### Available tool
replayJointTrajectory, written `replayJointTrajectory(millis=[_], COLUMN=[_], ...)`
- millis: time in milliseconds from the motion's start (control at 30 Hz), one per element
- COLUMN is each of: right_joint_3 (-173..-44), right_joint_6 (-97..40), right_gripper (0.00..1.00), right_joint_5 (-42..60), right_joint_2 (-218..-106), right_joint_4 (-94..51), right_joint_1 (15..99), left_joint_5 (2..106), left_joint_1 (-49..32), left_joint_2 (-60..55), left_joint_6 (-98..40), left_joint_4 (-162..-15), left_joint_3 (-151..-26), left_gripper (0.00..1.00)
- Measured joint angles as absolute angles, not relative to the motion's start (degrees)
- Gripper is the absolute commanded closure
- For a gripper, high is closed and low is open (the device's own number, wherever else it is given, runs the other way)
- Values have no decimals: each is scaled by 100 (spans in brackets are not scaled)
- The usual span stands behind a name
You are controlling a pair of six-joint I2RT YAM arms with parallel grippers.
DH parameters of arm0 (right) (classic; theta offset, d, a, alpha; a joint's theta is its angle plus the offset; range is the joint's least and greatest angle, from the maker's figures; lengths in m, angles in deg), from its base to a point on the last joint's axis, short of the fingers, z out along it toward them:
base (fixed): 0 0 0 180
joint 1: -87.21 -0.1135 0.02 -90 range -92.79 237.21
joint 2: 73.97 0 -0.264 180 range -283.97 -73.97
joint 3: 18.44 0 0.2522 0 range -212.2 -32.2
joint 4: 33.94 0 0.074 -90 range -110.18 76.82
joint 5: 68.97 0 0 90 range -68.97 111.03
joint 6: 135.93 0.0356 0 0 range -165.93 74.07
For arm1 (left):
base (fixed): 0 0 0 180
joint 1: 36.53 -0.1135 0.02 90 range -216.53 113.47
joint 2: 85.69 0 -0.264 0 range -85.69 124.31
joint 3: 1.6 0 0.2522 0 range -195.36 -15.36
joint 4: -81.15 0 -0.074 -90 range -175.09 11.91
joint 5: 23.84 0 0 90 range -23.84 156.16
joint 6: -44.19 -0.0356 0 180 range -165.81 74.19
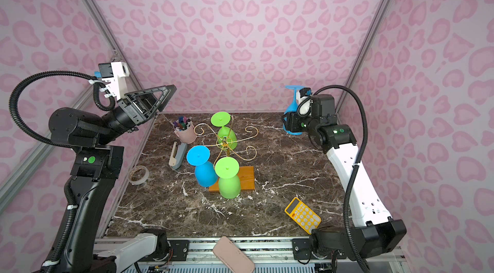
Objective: Take the wine glass off the wine glass rack
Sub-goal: Pass the wine glass.
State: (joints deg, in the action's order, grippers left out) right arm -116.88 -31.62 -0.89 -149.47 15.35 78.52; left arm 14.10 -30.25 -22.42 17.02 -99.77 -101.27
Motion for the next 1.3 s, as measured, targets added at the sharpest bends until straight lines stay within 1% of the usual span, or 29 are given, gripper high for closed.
replayJointTrajectory(millis=[133,233,600,767,933,1033,1200,1300], right_joint_3=[-10825,-10300,-8646,-8281,-8075,-7796,-7166,-7009], right_joint_6=[-1886,-983,2321,3183,3650,3985,4995,5517], right_gripper=[44,43,38,37,35,35,35,35], right_joint_5=[-910,-1221,-1459,-1431,-1288,-1192,-974,-851], right_joint_2=[-14613,-14401,-14215,-14141,-14003,-13988,-14338,-14595], right_joint_4=[414,-460,-3544,-4410,-4628,-5000,-6012,-6624], right_joint_1=[8116,8206,8276,8271,8230,8123,7782,7600], left_joint_5=[1406,1404,1391,1391,1393,1395,1413,1417], left_joint_1=[-3060,-3082,-3090,-3101,-3101,-3101,-3117,-3117], left_joint_2=[-2323,-2391,-2542,-2623,-2741,-2808,-2907,-2957], left_joint_6=[1662,1654,1614,1614,1614,1614,1571,1551], left_joint_4=[-9955,-9911,-9848,-9844,-9824,-9793,-9684,-9599], left_joint_3=[-10033,-9985,-9863,-9801,-9707,-9646,-9565,-9548], left_gripper=[2,2,2,2,2,2,2,3])
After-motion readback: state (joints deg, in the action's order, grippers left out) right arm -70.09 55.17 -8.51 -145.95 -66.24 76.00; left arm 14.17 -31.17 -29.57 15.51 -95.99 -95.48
